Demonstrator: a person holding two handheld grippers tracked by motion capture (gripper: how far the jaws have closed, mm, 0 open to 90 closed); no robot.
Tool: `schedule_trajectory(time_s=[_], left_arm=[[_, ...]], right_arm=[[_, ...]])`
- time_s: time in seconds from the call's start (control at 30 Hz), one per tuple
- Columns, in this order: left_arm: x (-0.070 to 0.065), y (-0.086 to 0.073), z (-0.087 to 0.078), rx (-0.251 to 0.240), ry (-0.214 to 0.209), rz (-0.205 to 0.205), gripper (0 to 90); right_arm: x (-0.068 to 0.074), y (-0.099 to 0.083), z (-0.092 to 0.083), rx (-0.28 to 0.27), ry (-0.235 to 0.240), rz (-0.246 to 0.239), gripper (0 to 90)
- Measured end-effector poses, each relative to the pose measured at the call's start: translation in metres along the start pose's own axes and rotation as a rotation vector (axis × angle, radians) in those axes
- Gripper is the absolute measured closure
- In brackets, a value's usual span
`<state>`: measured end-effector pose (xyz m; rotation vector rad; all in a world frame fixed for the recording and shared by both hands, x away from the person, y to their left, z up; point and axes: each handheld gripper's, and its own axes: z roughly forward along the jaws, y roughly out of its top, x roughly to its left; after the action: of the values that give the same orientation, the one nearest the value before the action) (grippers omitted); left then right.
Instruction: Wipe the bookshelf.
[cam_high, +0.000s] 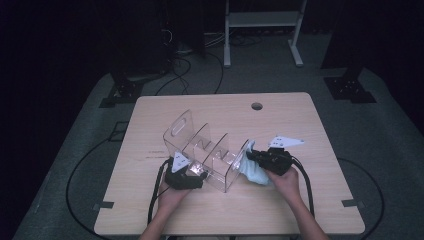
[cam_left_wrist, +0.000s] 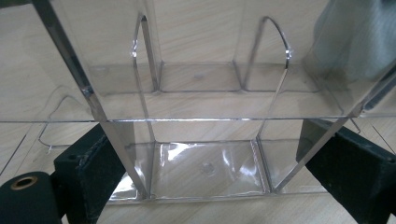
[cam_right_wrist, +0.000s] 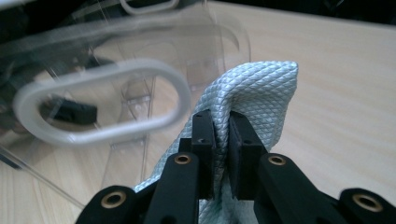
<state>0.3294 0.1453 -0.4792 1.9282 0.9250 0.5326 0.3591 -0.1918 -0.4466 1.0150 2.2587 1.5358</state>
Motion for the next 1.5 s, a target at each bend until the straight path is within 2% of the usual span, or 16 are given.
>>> schedule_trajectory(time_s=[0.1, 0.17, 0.23, 0.33, 0.43, 0.57, 0.63, 0.67, 0.77, 0.87, 0.97, 1.23, 1.33, 1.43, 1.5], left_arm=[[0.000, 0.000, 0.000, 0.002, 0.000, 0.000, 7.6], [0.000, 0.000, 0.000, 0.002, 0.002, -0.003, 7.6], [0.001, 0.000, 0.000, 0.000, 0.005, -0.005, 7.6], [0.000, 0.000, 0.000, 0.000, 0.003, -0.003, 7.6], [0.000, 0.000, 0.000, 0.003, 0.001, -0.002, 7.6], [0.000, 0.000, 0.000, 0.004, 0.001, -0.001, 7.6], [0.000, 0.000, 0.000, 0.004, 0.002, -0.003, 7.6], [0.000, 0.000, 0.000, 0.003, 0.003, -0.003, 7.6], [-0.001, 0.000, 0.000, 0.003, 0.003, 0.001, 7.6], [-0.001, 0.000, 0.000, -0.001, 0.000, -0.005, 7.6], [-0.001, 0.000, 0.000, 0.000, 0.001, -0.004, 7.6], [-0.001, 0.000, 0.000, 0.001, 0.000, -0.007, 7.6], [-0.001, 0.000, 0.000, 0.000, 0.002, -0.003, 7.6], [-0.002, 0.000, 0.000, 0.001, 0.003, -0.004, 7.6], [-0.002, 0.000, 0.000, 0.000, 0.003, -0.005, 7.6]], right_arm=[[-0.002, 0.004, -0.001, -0.012, -0.001, 0.007, 82.0], [-0.005, -0.001, 0.004, -0.019, 0.000, 0.020, 82.0], [-0.010, -0.010, 0.011, 0.024, -0.016, 0.031, 82.0], [-0.015, -0.021, 0.017, 0.066, -0.013, 0.063, 82.0], [-0.008, -0.013, 0.010, 0.039, -0.007, 0.037, 82.0], [0.002, 0.013, -0.006, -0.039, 0.003, -0.018, 82.0], [0.006, 0.021, -0.011, -0.043, 0.001, -0.045, 82.0], [0.006, 0.021, -0.010, -0.038, -0.005, -0.056, 82.0], [0.002, 0.015, -0.007, -0.011, 0.006, -0.026, 82.0], [0.006, 0.013, -0.010, -0.038, 0.023, -0.025, 82.0], [0.013, 0.015, -0.015, -0.056, 0.041, -0.047, 82.0], [0.037, 0.006, -0.012, -0.043, 0.100, -0.080, 82.0], [0.040, 0.005, -0.012, -0.025, 0.108, -0.105, 82.0], [0.032, 0.004, -0.012, -0.034, 0.091, -0.063, 82.1], [0.033, 0.003, -0.011, -0.037, 0.097, -0.056, 82.0]])
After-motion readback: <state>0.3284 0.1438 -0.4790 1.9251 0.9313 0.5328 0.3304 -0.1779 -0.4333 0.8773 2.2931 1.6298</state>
